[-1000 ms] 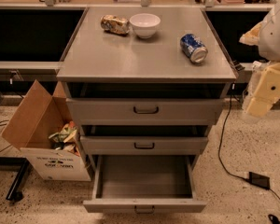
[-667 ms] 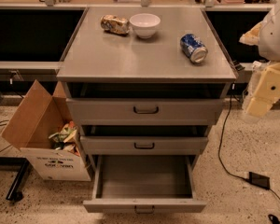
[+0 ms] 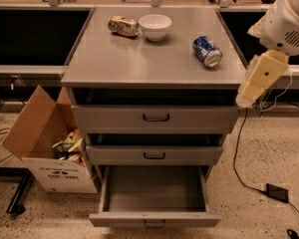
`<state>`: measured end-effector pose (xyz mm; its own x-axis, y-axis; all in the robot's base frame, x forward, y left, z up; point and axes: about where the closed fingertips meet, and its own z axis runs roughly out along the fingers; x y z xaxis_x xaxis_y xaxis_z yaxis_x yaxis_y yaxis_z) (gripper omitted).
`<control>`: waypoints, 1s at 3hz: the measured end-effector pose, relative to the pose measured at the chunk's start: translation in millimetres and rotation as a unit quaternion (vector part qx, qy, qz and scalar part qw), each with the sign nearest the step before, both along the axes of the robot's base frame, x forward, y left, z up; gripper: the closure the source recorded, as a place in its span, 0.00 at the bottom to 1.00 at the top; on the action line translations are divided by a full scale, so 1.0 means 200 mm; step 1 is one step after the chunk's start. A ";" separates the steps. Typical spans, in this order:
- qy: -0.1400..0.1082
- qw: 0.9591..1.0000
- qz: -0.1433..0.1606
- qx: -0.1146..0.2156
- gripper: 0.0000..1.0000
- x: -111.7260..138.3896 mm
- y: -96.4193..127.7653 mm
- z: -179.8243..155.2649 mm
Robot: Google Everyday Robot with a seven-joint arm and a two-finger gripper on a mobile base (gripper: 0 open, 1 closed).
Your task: Place pepsi can into bottom drawer
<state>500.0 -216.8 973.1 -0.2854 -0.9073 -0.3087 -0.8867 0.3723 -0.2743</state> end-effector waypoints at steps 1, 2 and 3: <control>-0.019 0.998 -0.030 0.049 0.00 0.24 -0.01 -0.11; -0.019 0.998 -0.030 0.049 0.00 0.24 -0.01 -0.11; -0.029 0.997 -0.038 0.058 0.00 0.31 -0.02 -0.11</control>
Offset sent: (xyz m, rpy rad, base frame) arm 0.0375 -0.0019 -0.0183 0.0839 -0.0255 -0.0535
